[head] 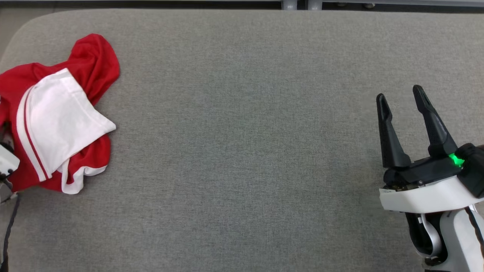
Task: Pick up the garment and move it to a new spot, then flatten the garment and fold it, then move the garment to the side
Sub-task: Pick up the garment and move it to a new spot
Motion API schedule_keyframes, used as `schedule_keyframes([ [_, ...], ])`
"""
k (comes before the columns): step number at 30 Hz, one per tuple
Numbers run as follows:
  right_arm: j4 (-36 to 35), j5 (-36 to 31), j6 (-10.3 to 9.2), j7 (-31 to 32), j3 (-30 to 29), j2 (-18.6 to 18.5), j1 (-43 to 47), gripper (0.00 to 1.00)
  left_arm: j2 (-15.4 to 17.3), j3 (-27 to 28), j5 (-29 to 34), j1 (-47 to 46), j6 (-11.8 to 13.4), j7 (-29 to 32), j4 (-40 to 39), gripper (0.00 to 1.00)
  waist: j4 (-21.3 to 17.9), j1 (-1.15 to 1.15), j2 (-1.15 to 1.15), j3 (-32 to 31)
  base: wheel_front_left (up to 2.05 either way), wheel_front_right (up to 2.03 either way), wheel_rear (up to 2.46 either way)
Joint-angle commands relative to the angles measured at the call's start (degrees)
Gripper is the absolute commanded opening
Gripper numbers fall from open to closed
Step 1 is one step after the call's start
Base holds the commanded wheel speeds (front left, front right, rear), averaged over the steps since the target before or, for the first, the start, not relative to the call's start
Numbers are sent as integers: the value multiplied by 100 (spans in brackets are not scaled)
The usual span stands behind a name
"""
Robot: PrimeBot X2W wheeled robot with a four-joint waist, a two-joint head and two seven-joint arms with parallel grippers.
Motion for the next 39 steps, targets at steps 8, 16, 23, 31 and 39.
schedule_keyframes([
  [8,-366,28,11,123,-208,-168,-235,100,-49,-144,-91,-203,-312,108,1187,100,-244,0,0,338,0,0,0],
  [16,-480,11,11,197,-317,-174,-175,100,44,-234,4,-463,-528,-365,1586,0,-170,0,0,190,0,0,0],
  [23,-350,22,11,128,-339,-68,-12,100,298,-415,220,-553,-653,-787,1486,0,-122,0,0,-159,0,0,0],
  [31,-71,92,11,7,-381,117,281,100,586,-693,511,-669,-749,-989,790,0,-55,0,0,-788,0,0,0],
  [39,80,212,11,-88,-396,295,483,100,535,-1064,589,-786,-772,-368,-730,0,-170,0,0,-1372,0,0,0],
])
